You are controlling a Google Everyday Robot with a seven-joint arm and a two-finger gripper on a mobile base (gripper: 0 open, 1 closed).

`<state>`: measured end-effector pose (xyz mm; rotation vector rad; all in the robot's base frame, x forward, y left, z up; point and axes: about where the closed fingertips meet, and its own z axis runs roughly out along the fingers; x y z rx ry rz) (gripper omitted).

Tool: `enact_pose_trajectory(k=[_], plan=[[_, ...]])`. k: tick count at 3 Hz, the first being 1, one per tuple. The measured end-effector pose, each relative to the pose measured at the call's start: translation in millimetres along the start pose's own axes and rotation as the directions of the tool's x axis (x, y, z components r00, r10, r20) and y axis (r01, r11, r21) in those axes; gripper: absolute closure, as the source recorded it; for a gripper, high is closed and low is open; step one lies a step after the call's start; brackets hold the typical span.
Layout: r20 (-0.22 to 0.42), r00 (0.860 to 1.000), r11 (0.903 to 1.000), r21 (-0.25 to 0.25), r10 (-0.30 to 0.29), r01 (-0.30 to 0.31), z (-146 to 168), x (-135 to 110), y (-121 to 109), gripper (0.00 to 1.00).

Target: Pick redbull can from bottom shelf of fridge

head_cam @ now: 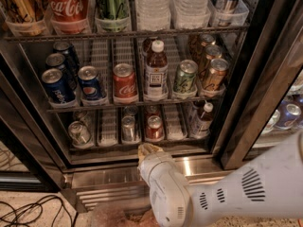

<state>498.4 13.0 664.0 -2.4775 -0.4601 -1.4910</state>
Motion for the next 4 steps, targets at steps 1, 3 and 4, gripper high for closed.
enact_pose_trajectory(k=[1, 3, 4], plan=[[-0.024, 0.997, 0.9975, -0.018, 0.068, -0.068, 10, -5, 4, 1.0], [-0.126, 0.992, 0.9997, 0.022, 0.017, -0.014, 20, -9, -15, 1.0], [-0.223, 0.974, 0.9982, 0.056, 0.033, -0.021, 32, 0, -24, 1.0]])
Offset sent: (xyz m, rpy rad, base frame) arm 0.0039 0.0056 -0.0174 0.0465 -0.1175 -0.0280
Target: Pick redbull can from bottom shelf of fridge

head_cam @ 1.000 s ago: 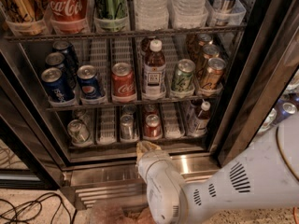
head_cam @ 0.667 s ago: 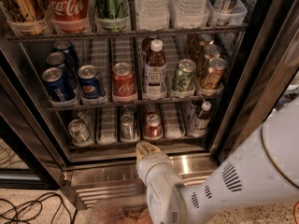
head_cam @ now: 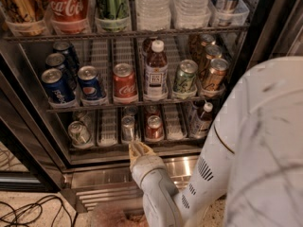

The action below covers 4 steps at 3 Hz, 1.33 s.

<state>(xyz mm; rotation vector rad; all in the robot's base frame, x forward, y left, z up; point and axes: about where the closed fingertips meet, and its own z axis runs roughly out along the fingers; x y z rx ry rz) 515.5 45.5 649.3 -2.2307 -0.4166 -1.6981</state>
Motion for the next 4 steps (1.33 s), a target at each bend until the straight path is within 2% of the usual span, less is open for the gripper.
enact_pose_trajectory(k=[1, 2, 3, 4], plan=[[-0.103, 0.994, 0.9984, 0.037, 0.048, -0.044, 14, 5, -5, 1.0], [-0.2, 0.97, 0.9906, 0.047, 0.135, -0.128, 23, 3, -4, 1.0], [-0.231, 0.95, 0.9779, 0.035, 0.208, -0.206, 33, -18, -10, 1.0], [-0.23, 0.951, 0.9779, 0.035, 0.208, -0.206, 33, -18, -10, 1.0]])
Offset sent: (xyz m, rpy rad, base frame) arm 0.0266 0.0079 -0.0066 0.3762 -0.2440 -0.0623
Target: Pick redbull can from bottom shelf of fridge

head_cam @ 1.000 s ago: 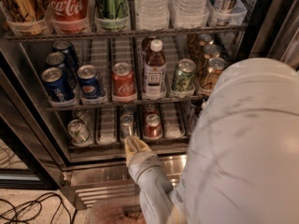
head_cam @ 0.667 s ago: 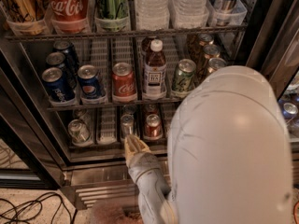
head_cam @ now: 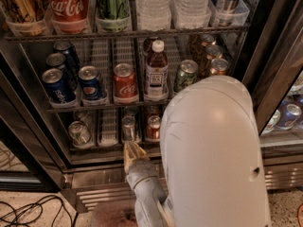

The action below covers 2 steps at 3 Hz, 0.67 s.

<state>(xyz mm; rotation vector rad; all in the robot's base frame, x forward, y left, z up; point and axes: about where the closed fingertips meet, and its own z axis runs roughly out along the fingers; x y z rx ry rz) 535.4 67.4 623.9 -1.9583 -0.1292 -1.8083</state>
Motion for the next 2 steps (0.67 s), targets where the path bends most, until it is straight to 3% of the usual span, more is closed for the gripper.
enact_pose_trajectory(k=[1, 2], plan=[[0.007, 1.0, 0.9998, -0.005, -0.019, 0.019, 4.6, -6.3, -0.3, 1.0], [0.002, 0.999, 0.9989, -0.004, -0.046, 0.046, 11.2, -11.6, 1.9, 0.83]])
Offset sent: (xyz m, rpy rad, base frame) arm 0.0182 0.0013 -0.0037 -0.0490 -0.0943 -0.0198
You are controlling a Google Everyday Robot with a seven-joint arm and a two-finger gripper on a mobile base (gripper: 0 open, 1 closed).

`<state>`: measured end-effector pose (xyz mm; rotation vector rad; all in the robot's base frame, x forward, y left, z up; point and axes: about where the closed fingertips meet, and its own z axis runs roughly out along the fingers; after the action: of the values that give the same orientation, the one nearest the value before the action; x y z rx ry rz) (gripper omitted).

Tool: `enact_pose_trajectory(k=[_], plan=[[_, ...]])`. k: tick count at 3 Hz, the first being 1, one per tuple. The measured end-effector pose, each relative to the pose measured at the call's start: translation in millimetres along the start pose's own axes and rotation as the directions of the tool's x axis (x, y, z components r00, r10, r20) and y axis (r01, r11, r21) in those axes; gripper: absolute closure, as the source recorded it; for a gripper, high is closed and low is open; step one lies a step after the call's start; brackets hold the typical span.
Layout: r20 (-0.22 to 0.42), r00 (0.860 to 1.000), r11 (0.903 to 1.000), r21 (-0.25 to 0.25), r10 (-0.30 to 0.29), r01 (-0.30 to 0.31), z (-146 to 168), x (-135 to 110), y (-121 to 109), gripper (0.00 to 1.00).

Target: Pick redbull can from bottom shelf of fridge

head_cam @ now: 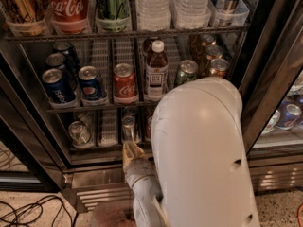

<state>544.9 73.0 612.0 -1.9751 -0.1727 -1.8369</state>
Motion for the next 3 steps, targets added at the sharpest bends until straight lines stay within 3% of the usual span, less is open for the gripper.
enact_pose_trajectory(k=[1, 2, 3], plan=[[0.005, 1.0, 0.9997, -0.001, -0.023, 0.023, 2.1, -3.8, 2.3, 0.7], [0.006, 0.999, 0.9994, -0.006, -0.035, 0.035, 3.2, -7.0, 4.2, 0.72], [0.005, 0.998, 0.9985, -0.005, -0.055, 0.055, 4.7, -8.1, 5.6, 0.59]])
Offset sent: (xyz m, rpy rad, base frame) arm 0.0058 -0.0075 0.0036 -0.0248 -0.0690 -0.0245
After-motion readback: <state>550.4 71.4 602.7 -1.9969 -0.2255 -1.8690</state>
